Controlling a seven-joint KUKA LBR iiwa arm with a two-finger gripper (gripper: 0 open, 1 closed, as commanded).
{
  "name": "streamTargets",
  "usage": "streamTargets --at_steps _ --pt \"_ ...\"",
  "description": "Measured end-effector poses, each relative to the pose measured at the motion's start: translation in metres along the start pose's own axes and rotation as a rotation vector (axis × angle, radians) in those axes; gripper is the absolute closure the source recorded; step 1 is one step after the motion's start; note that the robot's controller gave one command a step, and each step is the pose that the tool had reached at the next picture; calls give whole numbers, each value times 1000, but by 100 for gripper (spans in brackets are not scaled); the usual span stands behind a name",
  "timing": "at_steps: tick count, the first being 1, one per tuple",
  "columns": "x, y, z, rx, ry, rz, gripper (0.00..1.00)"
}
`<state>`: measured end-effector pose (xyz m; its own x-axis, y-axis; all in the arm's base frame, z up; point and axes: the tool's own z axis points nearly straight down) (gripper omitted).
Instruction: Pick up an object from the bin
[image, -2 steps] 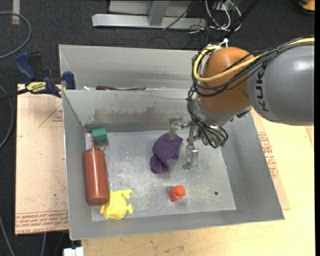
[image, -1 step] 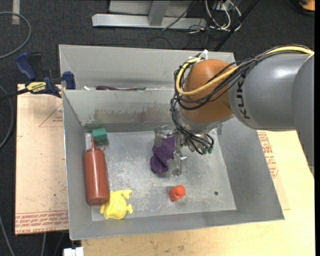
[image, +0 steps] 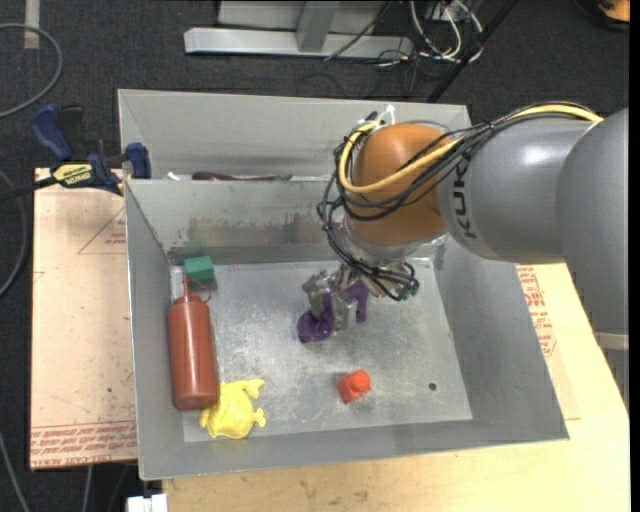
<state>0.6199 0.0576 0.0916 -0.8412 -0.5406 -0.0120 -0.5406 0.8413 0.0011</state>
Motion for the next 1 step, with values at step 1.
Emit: streamTargets --at_steps 1 --pt "0 0 0 0 0 0 100"
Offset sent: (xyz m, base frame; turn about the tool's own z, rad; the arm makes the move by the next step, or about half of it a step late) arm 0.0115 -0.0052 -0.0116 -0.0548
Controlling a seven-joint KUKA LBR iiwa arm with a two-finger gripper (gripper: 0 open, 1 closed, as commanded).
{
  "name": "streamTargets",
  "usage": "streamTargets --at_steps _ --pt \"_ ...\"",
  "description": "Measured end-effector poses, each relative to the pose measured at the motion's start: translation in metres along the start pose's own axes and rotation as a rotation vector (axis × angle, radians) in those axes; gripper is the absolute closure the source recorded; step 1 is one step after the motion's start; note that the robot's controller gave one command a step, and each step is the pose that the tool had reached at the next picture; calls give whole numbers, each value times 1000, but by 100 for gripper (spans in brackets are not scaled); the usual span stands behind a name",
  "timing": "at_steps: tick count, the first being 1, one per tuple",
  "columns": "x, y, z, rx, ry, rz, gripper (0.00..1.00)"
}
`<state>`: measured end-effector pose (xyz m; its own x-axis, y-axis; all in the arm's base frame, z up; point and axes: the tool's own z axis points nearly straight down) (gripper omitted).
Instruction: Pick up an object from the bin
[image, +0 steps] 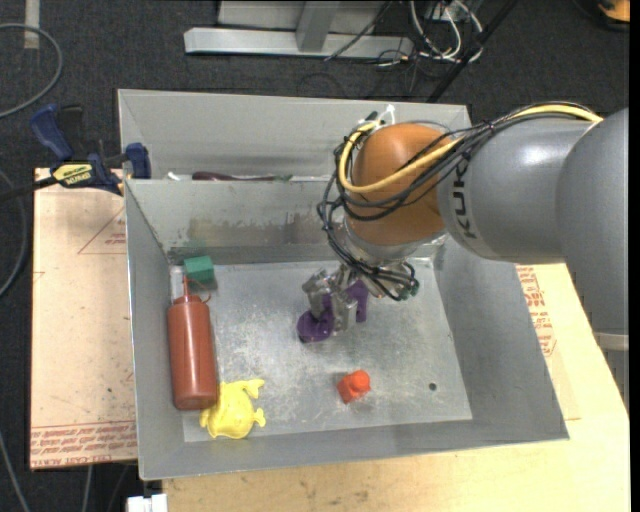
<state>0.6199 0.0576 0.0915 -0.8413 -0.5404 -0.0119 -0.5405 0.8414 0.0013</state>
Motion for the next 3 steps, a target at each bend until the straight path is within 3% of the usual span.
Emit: streamTargets --at_steps 3 --pt "-8 -10 18 1 -5 -60 100"
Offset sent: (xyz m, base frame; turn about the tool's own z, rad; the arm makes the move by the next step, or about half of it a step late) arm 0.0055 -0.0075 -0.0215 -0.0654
